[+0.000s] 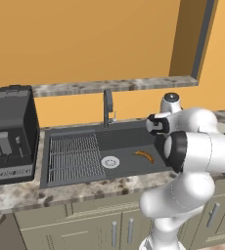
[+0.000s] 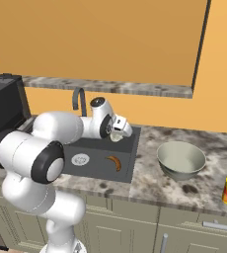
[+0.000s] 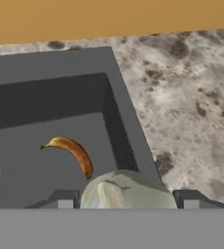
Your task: Remove the garlic and banana from the sink. Then move the bowl and cup from the counter to the sink for washing.
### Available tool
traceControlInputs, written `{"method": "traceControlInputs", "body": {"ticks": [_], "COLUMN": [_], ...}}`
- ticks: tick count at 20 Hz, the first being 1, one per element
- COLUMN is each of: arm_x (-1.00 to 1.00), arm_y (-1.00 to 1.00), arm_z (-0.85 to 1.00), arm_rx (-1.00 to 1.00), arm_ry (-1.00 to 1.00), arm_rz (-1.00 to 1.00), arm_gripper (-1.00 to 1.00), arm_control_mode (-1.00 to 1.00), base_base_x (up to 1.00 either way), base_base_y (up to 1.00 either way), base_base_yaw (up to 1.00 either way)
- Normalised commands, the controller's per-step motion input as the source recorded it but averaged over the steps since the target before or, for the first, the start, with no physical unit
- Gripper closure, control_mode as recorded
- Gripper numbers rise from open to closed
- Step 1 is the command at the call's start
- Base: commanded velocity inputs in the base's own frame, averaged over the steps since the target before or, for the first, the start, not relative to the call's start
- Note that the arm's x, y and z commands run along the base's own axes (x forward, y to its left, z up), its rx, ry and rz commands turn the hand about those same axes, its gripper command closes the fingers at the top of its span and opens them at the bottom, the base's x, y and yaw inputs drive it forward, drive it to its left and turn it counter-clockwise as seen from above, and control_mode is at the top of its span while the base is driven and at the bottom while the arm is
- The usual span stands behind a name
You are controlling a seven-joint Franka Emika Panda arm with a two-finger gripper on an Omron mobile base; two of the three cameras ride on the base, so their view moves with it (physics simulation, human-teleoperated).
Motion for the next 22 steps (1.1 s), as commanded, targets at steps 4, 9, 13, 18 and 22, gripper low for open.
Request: {"method": "traceControlInputs", "body": {"ticks": [4,9,13,18,22], "arm_x": [0.08,0.12,0.14,0.14,0.13], "arm_y": [-0.30,-0.28,-0.30,-0.31,-0.32], "arm_z": [0.00,0.00,0.00,0.00,0.00], "arm_rx": [-0.08,-0.07,-0.06,-0.06,-0.05], "arm_ry": [0.00,0.05,0.07,0.10,0.08], "arm_rz": [0.15,0.13,0.11,0.11,0.12], "arm_gripper": [1.00,1.00,1.00,1.00,1.00], "arm_control_mode": [-1.00,-1.00,-1.00,-1.00,-1.00], "base_base_x": [0.00,0.00,0.00,0.00,0.00], "base_base_y": [0.00,0.00,0.00,0.00,0.00], "base_base_yaw": [0.00,0.00,0.00,0.00,0.00]}}
